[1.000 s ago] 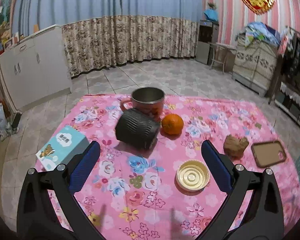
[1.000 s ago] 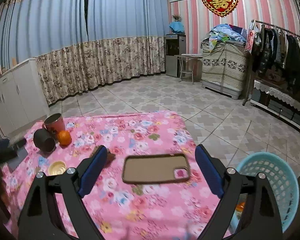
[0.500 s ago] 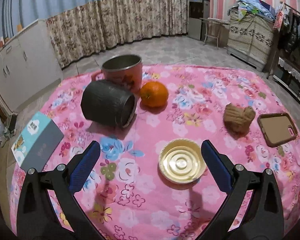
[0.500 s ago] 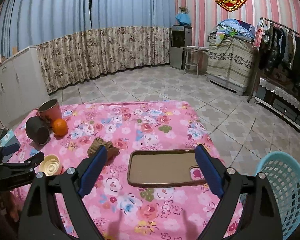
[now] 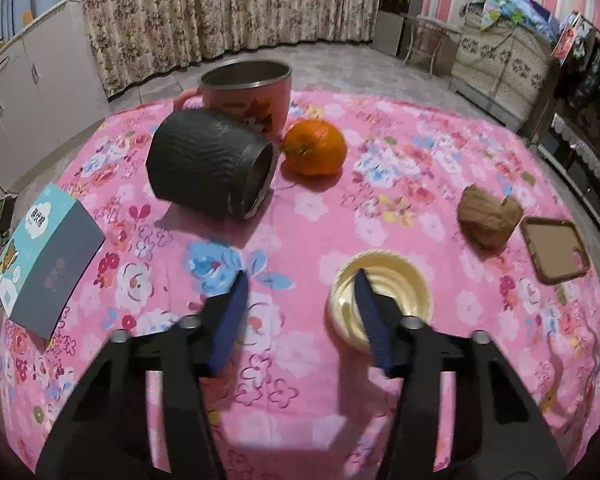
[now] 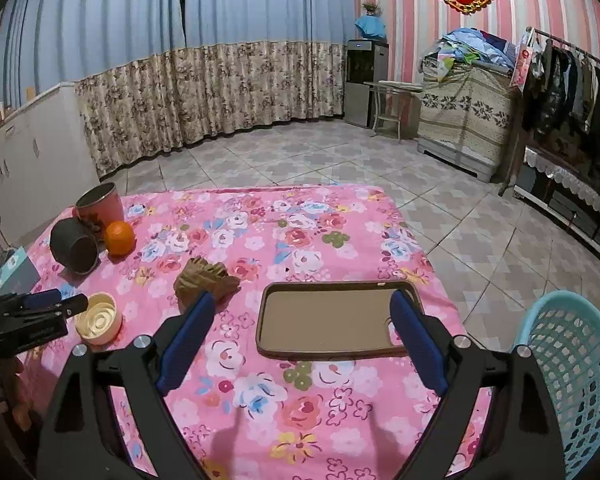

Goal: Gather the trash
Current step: 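Move the left gripper to the gold round tin lid and grasp it, then grasp the tan crumpled paper with the right gripper while the left holds the tin lid, then lift the gold tin lid and crumpled paper and carry both over the teal basket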

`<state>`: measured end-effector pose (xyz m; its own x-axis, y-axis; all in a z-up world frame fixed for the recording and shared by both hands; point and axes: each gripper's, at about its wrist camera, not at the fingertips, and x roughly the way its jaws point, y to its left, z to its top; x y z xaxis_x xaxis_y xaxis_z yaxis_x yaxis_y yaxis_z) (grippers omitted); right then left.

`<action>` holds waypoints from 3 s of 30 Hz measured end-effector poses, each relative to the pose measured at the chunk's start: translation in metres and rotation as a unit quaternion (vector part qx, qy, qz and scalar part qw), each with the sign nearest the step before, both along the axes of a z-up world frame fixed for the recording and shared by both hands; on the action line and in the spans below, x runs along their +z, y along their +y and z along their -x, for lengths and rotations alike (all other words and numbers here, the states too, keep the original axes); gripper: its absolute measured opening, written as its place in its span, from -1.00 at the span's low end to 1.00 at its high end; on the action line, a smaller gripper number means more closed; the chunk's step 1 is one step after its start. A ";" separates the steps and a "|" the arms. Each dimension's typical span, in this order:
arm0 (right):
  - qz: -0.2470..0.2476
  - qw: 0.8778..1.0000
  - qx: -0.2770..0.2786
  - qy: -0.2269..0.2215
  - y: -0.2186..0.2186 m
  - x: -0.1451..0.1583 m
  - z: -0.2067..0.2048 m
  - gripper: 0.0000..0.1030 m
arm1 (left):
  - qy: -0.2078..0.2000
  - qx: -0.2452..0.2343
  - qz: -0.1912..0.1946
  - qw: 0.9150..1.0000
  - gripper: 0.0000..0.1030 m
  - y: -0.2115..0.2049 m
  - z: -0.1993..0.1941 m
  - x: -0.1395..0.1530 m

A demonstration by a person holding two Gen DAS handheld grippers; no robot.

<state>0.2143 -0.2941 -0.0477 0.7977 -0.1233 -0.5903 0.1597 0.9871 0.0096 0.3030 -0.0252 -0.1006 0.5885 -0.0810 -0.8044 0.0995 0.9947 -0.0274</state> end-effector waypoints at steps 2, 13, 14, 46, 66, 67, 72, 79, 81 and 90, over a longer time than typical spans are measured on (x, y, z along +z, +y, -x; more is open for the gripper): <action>-0.007 1.000 0.000 0.001 -0.001 -0.001 0.000 0.70 | 0.007 -0.003 -0.005 1.000 -0.17 0.000 0.000 -0.002; -0.005 1.000 -0.001 0.002 0.001 -0.001 0.003 0.70 | 0.016 -0.038 -0.018 0.999 -0.19 -0.015 0.002 -0.005; -0.006 1.000 -0.001 0.002 0.001 -0.001 0.003 0.70 | 0.019 -0.039 -0.023 0.999 -0.24 -0.017 0.001 -0.006; 0.015 0.999 0.031 0.026 0.025 -0.014 -0.010 0.70 | -0.077 0.019 0.006 0.997 -0.89 0.055 0.011 0.049; -0.015 0.994 0.057 0.097 0.066 -0.051 -0.095 0.68 | -0.084 0.065 0.044 0.993 -0.89 0.104 -0.004 0.052; -0.012 0.993 0.059 0.102 0.068 -0.053 -0.099 0.64 | -0.084 0.065 0.040 0.994 -0.89 0.103 -0.004 0.051; -0.016 0.991 0.068 0.118 0.075 -0.057 -0.105 0.13 | -0.082 0.061 0.036 0.994 -0.89 0.102 -0.005 0.049; -0.025 0.992 0.070 0.102 0.073 -0.053 -0.095 -0.06 | -0.081 0.061 0.036 0.994 -0.89 0.101 -0.006 0.048; -0.025 0.993 0.070 0.093 0.070 -0.048 -0.089 -0.07 | -0.081 0.058 0.036 0.994 -0.89 0.101 -0.006 0.048; -0.014 0.996 0.064 0.052 0.047 -0.020 -0.047 -0.08 | -0.086 0.039 0.032 0.995 -0.89 0.084 -0.002 0.052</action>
